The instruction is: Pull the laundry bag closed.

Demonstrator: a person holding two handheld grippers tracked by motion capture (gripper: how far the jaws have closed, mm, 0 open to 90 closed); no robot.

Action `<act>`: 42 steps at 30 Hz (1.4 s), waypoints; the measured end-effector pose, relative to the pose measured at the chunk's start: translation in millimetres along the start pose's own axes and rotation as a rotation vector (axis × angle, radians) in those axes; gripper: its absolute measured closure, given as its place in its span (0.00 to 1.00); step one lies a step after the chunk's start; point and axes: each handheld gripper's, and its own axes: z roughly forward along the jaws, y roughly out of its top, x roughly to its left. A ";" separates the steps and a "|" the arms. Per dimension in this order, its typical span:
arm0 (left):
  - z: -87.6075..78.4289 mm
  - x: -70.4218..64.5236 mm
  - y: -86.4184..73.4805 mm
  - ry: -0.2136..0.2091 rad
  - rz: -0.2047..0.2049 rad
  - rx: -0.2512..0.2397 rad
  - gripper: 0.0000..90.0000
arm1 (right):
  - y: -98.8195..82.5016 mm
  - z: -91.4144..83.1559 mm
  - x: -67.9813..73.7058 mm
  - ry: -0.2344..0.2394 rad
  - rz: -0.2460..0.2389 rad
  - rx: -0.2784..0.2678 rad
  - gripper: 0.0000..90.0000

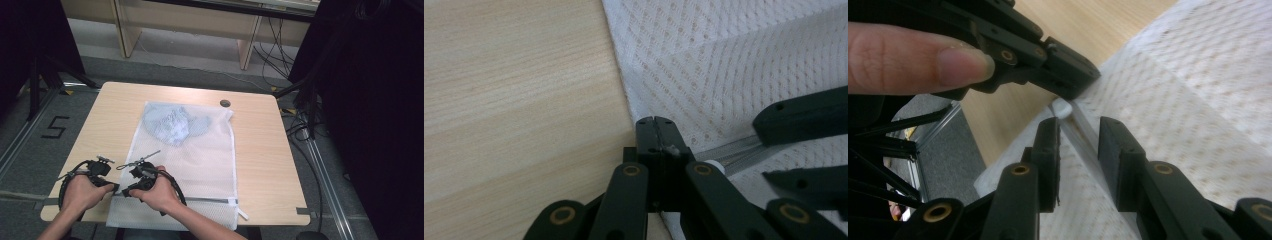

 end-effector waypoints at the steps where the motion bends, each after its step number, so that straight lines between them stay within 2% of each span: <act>1: 0.0 0.0 0.0 0.000 0.000 0.000 1.00 | 0.0 0.0 0.0 0.000 0.000 0.000 0.79; 3: 0.1 0.6 0.0 -0.003 0.000 -0.001 1.00 | 1.0 4.5 1.2 0.004 -0.015 0.001 0.79; 10: -0.3 2.1 0.1 -0.009 -0.004 0.004 1.00 | 5.2 12.7 2.7 0.027 -0.001 0.002 0.80; 15: -0.3 2.6 -0.1 -0.012 -0.006 0.001 1.00 | 8.0 14.6 3.1 0.025 -0.004 -0.003 0.80; 17: -0.3 2.6 0.0 -0.012 -0.006 0.001 1.00 | 9.6 14.9 4.3 0.007 -0.013 -0.007 0.81; 19: -0.3 2.7 0.0 -0.012 -0.006 0.000 1.00 | 10.1 15.5 4.8 0.015 -0.002 -0.006 0.81; 20: -0.3 2.7 -0.1 -0.013 -0.006 0.000 1.00 | 10.4 16.9 4.9 0.031 0.003 -0.002 0.82; 29: 0.1 3.3 -0.1 -0.010 -0.007 -0.003 1.00 | 10.2 19.9 5.7 0.035 -0.002 0.004 0.88; 30: -0.3 3.7 -0.1 -0.013 -0.002 0.000 1.00 | 9.9 20.4 6.5 0.013 -0.012 0.003 0.90; 33: -0.3 3.9 -0.1 -0.014 -0.002 0.001 1.00 | 8.9 21.8 6.4 0.031 -0.006 0.013 0.92; 37: -0.3 4.0 -0.1 -0.017 -0.003 0.000 1.00 | 8.5 22.3 6.0 0.031 -0.009 0.014 0.92; 39: -0.3 4.0 0.0 -0.017 -0.003 0.001 1.00 | 9.0 22.4 6.3 0.034 0.005 0.004 0.89; 42: -0.4 4.1 0.0 -0.015 -0.001 0.002 1.00 | 9.7 21.8 6.8 0.016 0.006 -0.002 0.87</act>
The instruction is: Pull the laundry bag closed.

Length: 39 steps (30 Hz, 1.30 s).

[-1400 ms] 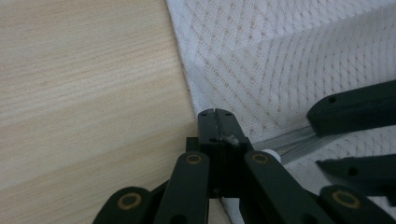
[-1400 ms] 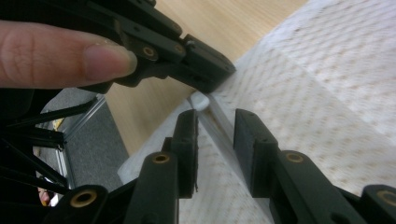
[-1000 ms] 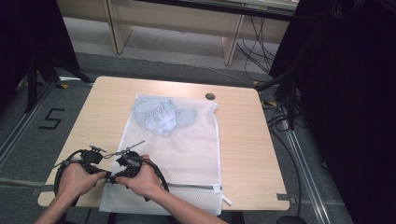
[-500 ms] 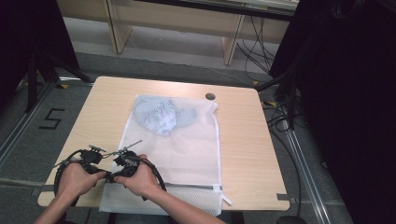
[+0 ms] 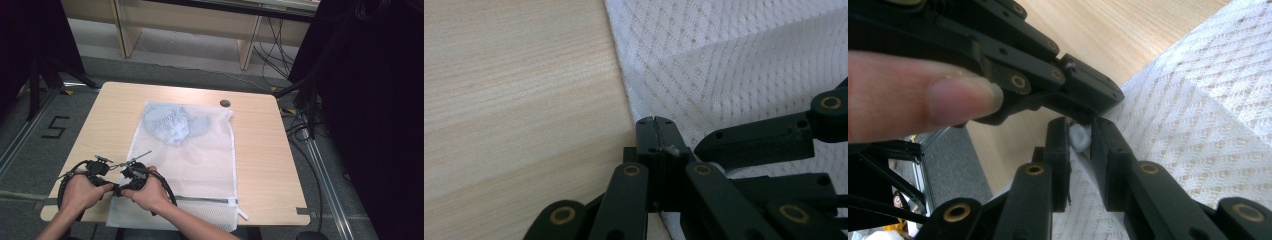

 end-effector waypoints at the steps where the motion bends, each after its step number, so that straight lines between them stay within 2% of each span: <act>1: 0.0 -0.1 0.0 -0.001 -0.001 -0.001 1.00 | 0.2 0.1 0.0 -0.003 -0.004 0.000 0.87; 2: 0.1 -0.2 0.0 -0.001 -0.002 -0.001 1.00 | 0.4 -0.1 0.3 -0.007 -0.007 0.005 0.87; 3: 0.1 -0.1 0.0 -0.002 -0.003 -0.001 1.00 | 0.8 0.7 -0.8 0.009 -0.019 0.009 0.89; 9: 0.2 -0.6 -0.4 0.001 -0.003 -0.004 1.00 | 0.7 0.8 2.2 0.002 -0.014 0.023 0.96; 10: 0.2 -1.1 -0.7 0.000 -0.006 -0.006 1.00 | 0.5 0.4 2.4 -0.019 -0.024 0.015 0.96; 11: 0.0 -1.4 -0.8 0.001 -0.006 -0.004 1.00 | 0.0 0.0 3.0 -0.006 -0.010 0.016 0.96; 12: -0.3 -1.3 -1.2 0.004 0.012 -0.001 1.00 | -1.5 -0.1 2.4 0.004 0.005 0.015 0.96; 16: 0.1 -3.2 -1.4 0.011 0.013 -0.004 1.00 | -4.9 -0.6 0.3 0.007 0.022 0.011 0.96; 17: 0.2 -4.3 -1.6 0.012 0.015 -0.005 1.00 | -5.6 -1.0 0.5 -0.002 0.039 0.009 0.96; 21: 0.7 -6.4 -2.6 0.020 0.016 -0.015 1.00 | -7.6 -1.7 -0.6 -0.005 0.029 -0.004 0.97; 23: 0.1 -6.5 -2.4 0.025 0.031 -0.005 1.00 | -8.8 -2.9 0.3 -0.014 0.032 -0.011 0.97; 25: -0.1 -6.9 -2.3 0.029 0.032 -0.001 1.00 | -9.3 -3.7 1.5 -0.020 0.050 -0.001 0.97; 27: 0.6 -8.0 -2.6 0.027 0.028 -0.011 1.00 | -9.8 -3.6 0.9 -0.018 0.035 -0.010 0.97; 30: 0.6 -8.0 -2.7 0.029 0.033 -0.011 1.00 | -10.2 -4.4 0.7 -0.043 0.022 -0.017 0.97; 35: 0.1 -8.0 -2.6 0.034 0.044 -0.003 1.00 | -10.2 -6.0 1.4 -0.053 0.025 -0.019 0.97; 36: 0.4 -8.3 -2.7 0.035 0.042 -0.007 1.00 | -10.4 -7.1 2.9 -0.061 0.052 -0.003 0.97; 37: 0.2 -8.2 -2.7 0.034 0.044 -0.005 1.00 | -10.6 -7.0 1.2 -0.057 0.025 -0.018 0.97; 39: 0.2 -8.1 -2.6 0.034 0.045 -0.004 1.00 | -10.6 -7.1 0.5 -0.056 0.019 -0.022 0.97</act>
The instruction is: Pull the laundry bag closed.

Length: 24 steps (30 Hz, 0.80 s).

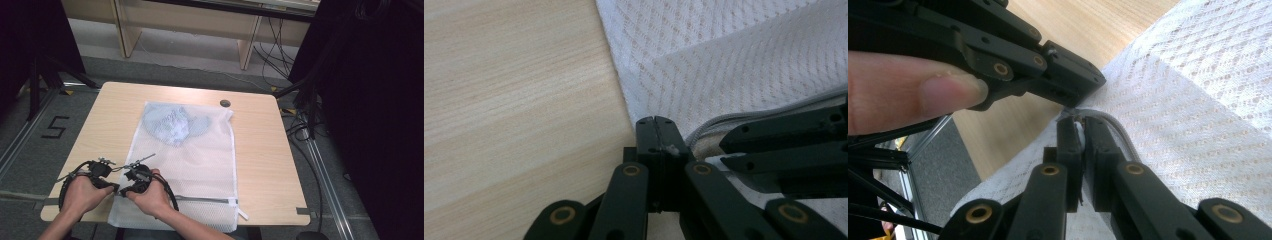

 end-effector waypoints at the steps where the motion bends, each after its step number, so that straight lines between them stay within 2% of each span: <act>1: -0.1 0.1 0.0 0.000 0.000 0.001 1.00 | 0.0 -0.2 -0.1 0.000 0.001 0.001 0.97; 3: -0.3 0.3 -0.1 0.000 -0.002 0.003 1.00 | -0.3 -0.9 0.9 -0.005 0.020 0.009 0.97; 9: 0.3 -0.2 -0.5 0.000 0.000 -0.007 1.00 | -1.2 -2.8 -0.3 -0.007 -0.008 0.001 0.97; 11: 0.2 -0.1 -0.4 -0.001 -0.001 -0.006 1.00 | -1.3 -3.8 -0.3 0.010 0.003 0.012 0.97; 14: 0.0 0.2 -0.3 0.000 -0.003 -0.002 1.00 | -2.2 -4.6 0.0 -0.012 -0.002 0.003 0.97; 24: 0.0 0.9 -0.4 -0.006 0.001 -0.004 1.00 | -3.3 -6.8 0.0 -0.015 -0.007 -0.008 0.97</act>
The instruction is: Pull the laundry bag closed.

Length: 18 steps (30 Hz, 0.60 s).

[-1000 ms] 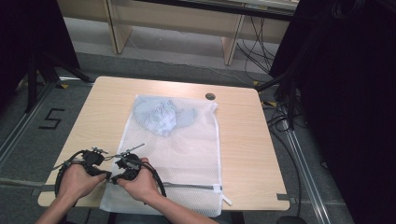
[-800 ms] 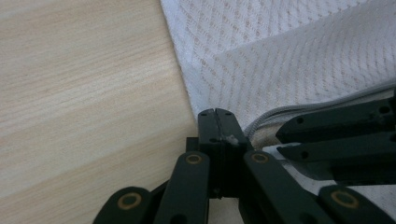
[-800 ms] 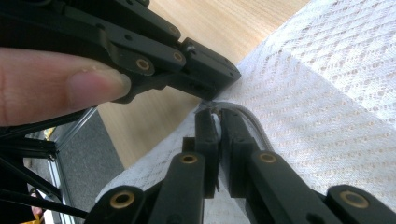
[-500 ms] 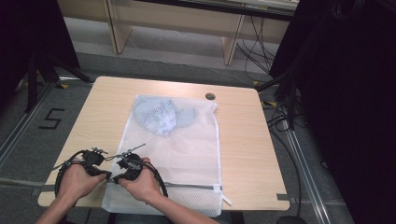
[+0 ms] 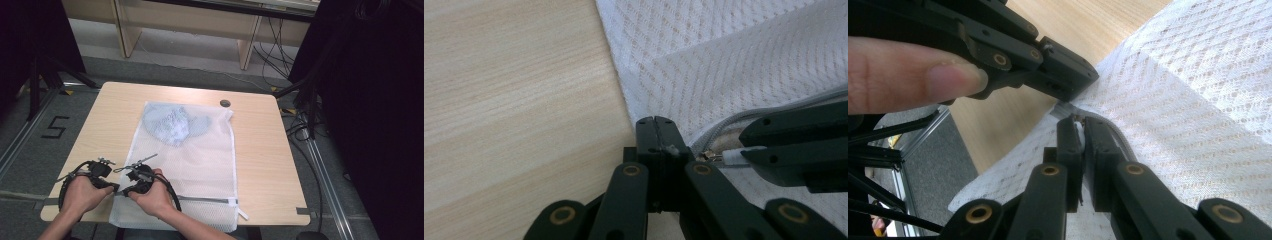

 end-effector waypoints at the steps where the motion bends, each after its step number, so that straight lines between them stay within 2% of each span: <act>1: 0.0 0.1 0.0 0.000 0.000 0.000 1.00 | 0.2 -0.8 -0.5 -0.002 -0.011 0.005 0.97; 6: 0.1 -0.5 0.2 0.001 -0.008 0.000 1.00 | -0.2 -2.0 0.4 -0.002 -0.013 0.003 0.97; 7: 0.1 -0.5 0.1 0.001 -0.009 -0.002 1.00 | -0.5 -3.4 1.8 -0.012 0.012 0.019 0.97; 8: 0.1 -0.5 0.2 0.001 -0.008 -0.001 1.00 | -0.5 -2.8 0.4 -0.005 -0.008 0.005 0.97; 18: 0.0 -0.5 0.2 0.001 -0.008 0.000 1.00 | -1.3 -5.6 -0.5 -0.006 -0.010 0.005 0.97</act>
